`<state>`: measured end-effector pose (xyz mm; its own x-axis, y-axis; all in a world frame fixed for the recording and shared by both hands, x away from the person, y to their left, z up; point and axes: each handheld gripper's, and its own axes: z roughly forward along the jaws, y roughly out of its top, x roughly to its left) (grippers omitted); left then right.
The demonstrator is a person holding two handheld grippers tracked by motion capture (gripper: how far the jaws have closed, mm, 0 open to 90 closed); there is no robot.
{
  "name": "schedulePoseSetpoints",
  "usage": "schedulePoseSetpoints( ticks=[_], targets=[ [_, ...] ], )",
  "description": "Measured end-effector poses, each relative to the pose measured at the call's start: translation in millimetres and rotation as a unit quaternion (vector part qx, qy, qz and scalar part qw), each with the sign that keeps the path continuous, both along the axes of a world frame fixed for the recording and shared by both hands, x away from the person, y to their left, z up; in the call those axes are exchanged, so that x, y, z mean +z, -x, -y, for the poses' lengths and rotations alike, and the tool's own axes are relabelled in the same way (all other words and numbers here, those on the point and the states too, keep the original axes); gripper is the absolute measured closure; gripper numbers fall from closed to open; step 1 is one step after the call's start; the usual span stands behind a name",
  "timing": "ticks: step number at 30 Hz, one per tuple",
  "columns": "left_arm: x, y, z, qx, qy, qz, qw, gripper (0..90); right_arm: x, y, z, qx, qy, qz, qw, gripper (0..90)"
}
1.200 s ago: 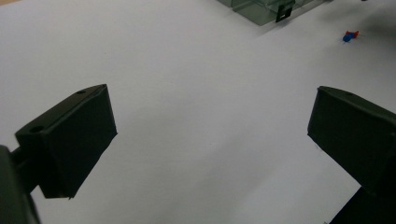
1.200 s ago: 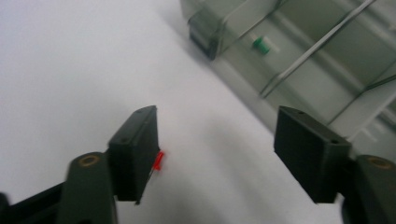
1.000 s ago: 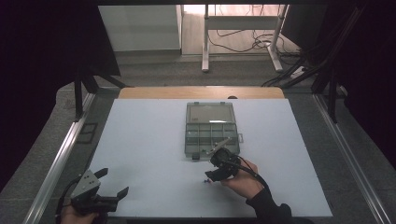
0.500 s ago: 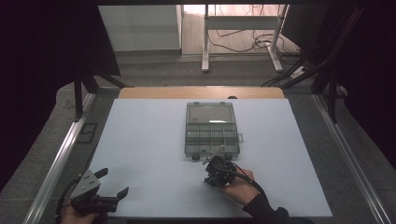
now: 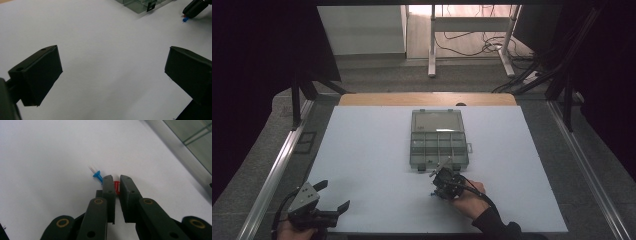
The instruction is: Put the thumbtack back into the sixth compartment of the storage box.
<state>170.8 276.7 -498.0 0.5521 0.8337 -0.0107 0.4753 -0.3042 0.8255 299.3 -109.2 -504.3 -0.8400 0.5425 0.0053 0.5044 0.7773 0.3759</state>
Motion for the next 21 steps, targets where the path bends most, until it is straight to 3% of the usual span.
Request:
schedulePoseSetpoints(
  ticks=[8,11,21],
  targets=[
    [-0.1,-0.6,-0.3,-0.001,0.000,-0.002,1.0000,1.5,4.4,-1.9,3.2,-0.004,-0.010,0.005,0.9999,82.0],
    [-0.4,-0.8,-0.3,0.001,0.003,-0.003,1.0000,1.5,9.2,-3.2,5.8,-0.006,-0.022,0.016,0.9996,82.0],
    [-0.5,-1.2,-0.5,0.001,0.005,-0.005,1.0000,1.5,17.3,-7.2,10.9,-0.012,-0.050,0.021,0.9985,82.0]
  ],
)
